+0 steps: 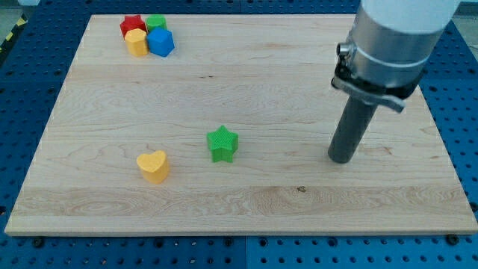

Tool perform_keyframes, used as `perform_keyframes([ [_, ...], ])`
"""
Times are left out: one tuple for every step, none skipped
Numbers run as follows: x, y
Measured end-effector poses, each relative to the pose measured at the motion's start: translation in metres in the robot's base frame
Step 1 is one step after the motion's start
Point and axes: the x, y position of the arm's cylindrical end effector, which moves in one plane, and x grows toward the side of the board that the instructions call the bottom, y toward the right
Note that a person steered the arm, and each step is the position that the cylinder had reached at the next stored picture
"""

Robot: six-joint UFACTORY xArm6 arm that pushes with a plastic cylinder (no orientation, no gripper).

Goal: Point at the green star

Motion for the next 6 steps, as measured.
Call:
perform_keyframes([
  [0.021, -0.027],
  [0.028, -0.061],
  [0.029, -0.085],
  [0.029, -0.085],
  [0.029, -0.096],
  [0.03, -0.118],
])
